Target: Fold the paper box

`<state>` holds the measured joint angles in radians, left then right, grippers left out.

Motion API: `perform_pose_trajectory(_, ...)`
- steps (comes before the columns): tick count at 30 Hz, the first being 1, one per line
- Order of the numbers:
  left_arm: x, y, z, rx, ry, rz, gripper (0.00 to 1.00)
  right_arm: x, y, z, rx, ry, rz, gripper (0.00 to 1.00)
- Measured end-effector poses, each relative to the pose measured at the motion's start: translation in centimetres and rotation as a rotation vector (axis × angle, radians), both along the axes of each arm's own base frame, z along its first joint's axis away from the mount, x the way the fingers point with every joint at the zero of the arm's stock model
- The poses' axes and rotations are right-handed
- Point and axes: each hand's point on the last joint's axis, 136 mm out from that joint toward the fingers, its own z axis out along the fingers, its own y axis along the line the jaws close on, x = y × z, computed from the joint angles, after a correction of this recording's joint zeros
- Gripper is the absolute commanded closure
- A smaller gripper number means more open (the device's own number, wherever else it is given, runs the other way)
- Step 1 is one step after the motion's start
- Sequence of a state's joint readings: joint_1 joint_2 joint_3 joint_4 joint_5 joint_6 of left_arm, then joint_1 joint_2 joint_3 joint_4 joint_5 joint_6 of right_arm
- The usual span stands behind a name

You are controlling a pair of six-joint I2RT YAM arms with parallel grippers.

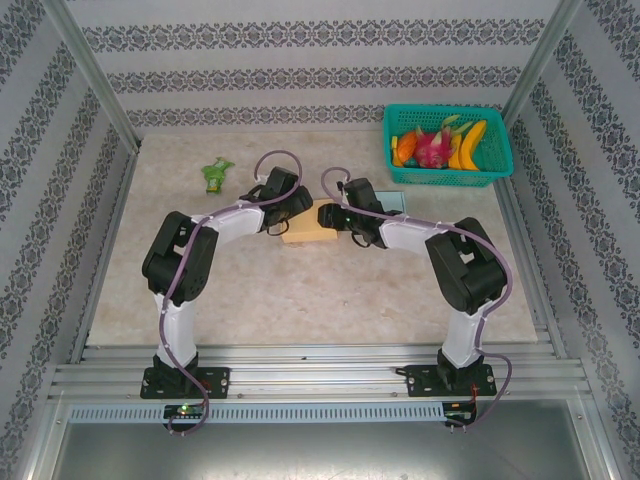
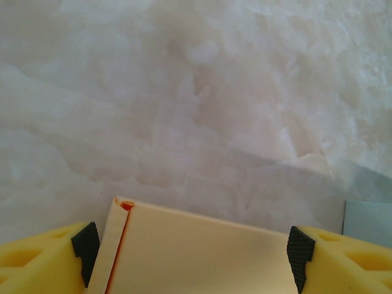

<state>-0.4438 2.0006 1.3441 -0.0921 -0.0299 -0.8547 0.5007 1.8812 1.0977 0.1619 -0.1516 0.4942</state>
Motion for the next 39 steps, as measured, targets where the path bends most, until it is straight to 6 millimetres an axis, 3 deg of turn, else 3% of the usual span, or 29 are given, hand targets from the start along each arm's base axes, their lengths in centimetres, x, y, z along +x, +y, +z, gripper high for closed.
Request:
perform_pose_trajectory(8, 1.9, 0.4, 2.7, 0.024, -0.037, -0.018, 0.16, 0.6, -0.2, 0.2, 0.008, -0.003, -0.003, 0.44)
perform_pose_trajectory(13, 1.9, 1.1, 2.5, 0.060, -0.021, -0.031, 0.09, -0.5, -0.8, 0.7, -0.006, -0.006, 0.011, 0.43)
perform_pose_trajectory(15, 1.5, 1.6, 2.1, 0.076, 0.004, -0.031, 0.04, -1.0, -1.2, 1.8, -0.013, -0.019, 0.016, 0.42)
perform_pose_trajectory(19, 0.6, 2.9, 1.1, 0.107, 0.048, -0.016, 0.04, -1.7, -2.3, 5.4, -0.044, -0.086, 0.020, 0.42)
perform_pose_trajectory(23, -2.5, 4.9, 0.8, 0.137, 0.081, -0.006, 0.03, -3.2, -4.3, 9.1, -0.085, -0.177, 0.019, 0.41)
perform_pose_trajectory(29, -6.1, 7.1, 5.9, 0.173, -0.037, -0.042, 0.00, -6.0, -9.0, 12.1, -0.173, -0.297, -0.024, 0.32)
perform_pose_trajectory(30, -6.6, 7.5, 7.0, 0.185, -0.071, -0.050, 0.00, -6.4, -10.1, 12.2, -0.189, -0.310, -0.044, 0.24)
perform_pose_trajectory(31, -7.1, 8.0, 7.8, 0.203, -0.103, -0.058, 0.00, -6.7, -11.3, 12.2, -0.210, -0.320, -0.065, 0.03)
perform_pose_trajectory(35, -9.3, 10.0, 9.9, 0.301, -0.205, -0.104, 0.00, -7.5, -16.3, 11.7, -0.276, -0.350, -0.191, 0.02)
perform_pose_trajectory(39, -11.9, 13.3, 10.2, 0.437, -0.291, -0.092, 0.00, -8.1, -21.4, 10.6, -0.368, -0.379, -0.341, 0.02)
